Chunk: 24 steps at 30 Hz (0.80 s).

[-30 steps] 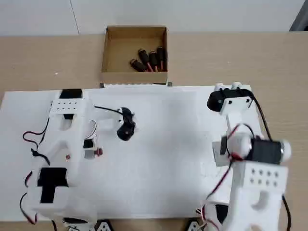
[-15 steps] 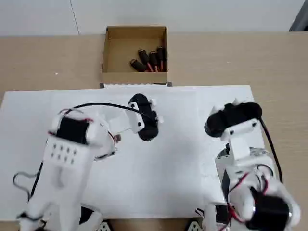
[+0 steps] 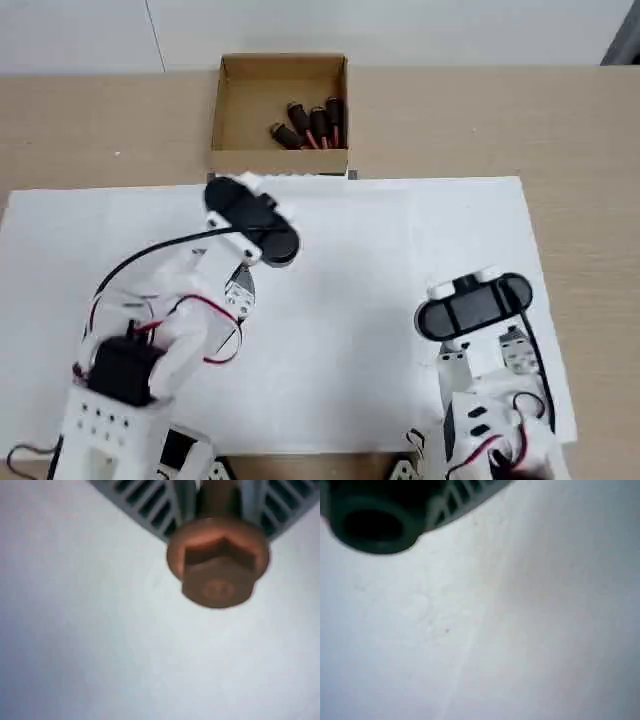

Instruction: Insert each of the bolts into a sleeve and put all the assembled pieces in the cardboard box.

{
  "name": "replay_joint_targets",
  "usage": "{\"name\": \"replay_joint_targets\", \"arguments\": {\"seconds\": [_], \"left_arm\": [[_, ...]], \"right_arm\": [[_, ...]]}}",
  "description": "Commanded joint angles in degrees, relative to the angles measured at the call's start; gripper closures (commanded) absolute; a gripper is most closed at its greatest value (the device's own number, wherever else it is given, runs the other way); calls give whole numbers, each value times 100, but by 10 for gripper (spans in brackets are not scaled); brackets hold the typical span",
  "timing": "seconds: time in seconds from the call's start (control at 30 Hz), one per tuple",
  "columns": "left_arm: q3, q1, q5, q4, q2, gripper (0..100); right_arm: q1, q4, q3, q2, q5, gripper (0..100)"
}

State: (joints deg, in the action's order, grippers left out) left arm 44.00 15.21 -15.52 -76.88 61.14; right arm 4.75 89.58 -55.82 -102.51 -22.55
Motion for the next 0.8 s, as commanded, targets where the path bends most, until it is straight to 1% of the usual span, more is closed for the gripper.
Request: {"name": "replay_joint_targets", "arguments": {"seconds": [0.0, 0.1, 0.2, 0.3, 0.37, 0.5, 0.57, 0.63, 0.77], "left_arm": [[444, -26, 527, 501, 651, 995], [1059, -26, 853, 879, 1222, 995], [1675, -26, 1055, 1301, 1899, 995], [2273, -26, 1327, 1670, 2611, 995], [2624, -26, 1635, 1811, 3086, 995], [3143, -26, 2321, 1802, 3947, 995], [3354, -26, 2532, 1793, 4316, 995], [3389, -26, 2725, 1802, 4334, 995], [3407, -26, 3349, 1829, 4290, 995]], "right_arm": [[31, -295, -220, -145, 264, 995], [31, -708, -431, -84, 976, 995], [-75, -1077, -818, -110, 1266, 995], [-479, -1323, -1134, -110, 1512, 995], [-857, -1508, -1257, -110, 1714, 996], [-1420, -1798, -1451, -119, 1890, 996], [-1613, -1974, -1609, -119, 1890, 996], [-1842, -2149, -1767, -119, 1890, 996], [-2369, -2519, -2066, -119, 1890, 996]]}}
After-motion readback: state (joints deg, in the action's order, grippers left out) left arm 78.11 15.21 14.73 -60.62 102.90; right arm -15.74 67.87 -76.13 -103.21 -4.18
